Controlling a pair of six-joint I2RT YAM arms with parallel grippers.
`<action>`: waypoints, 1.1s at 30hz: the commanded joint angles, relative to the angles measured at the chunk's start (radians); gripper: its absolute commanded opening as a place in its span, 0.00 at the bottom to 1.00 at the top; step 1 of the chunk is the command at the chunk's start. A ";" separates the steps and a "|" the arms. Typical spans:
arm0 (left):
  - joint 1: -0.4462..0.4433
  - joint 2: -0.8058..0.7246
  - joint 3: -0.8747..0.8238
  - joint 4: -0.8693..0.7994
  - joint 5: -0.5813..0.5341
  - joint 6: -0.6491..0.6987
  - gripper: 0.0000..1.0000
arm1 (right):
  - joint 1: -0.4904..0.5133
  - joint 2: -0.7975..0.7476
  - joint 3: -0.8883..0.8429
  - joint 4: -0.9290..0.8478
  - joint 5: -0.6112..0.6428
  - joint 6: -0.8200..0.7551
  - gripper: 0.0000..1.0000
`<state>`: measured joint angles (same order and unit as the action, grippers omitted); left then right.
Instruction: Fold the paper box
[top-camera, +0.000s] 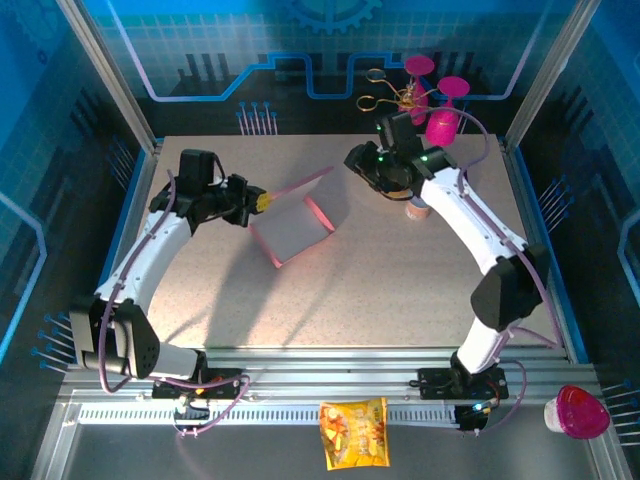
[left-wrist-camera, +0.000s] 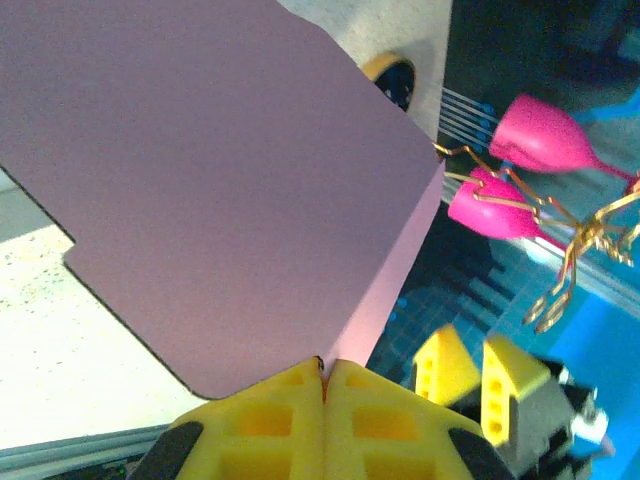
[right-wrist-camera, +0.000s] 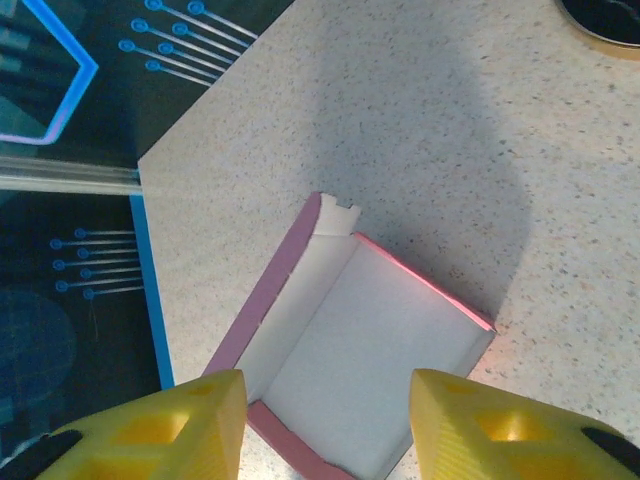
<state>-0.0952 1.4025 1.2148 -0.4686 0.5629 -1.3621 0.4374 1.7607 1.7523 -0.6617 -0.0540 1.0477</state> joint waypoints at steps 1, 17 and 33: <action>0.012 0.013 0.052 -0.028 0.087 0.103 0.00 | -0.014 0.070 0.083 -0.047 -0.049 -0.066 0.46; 0.014 0.000 0.025 0.002 0.103 0.095 0.00 | -0.035 0.287 0.287 -0.100 -0.143 -0.128 0.42; 0.014 0.013 0.025 0.022 0.104 0.083 0.00 | -0.031 0.321 0.287 -0.095 -0.200 -0.139 0.39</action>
<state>-0.0925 1.4059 1.2343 -0.4652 0.6342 -1.2831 0.4129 2.0674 2.0438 -0.7555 -0.2089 0.9150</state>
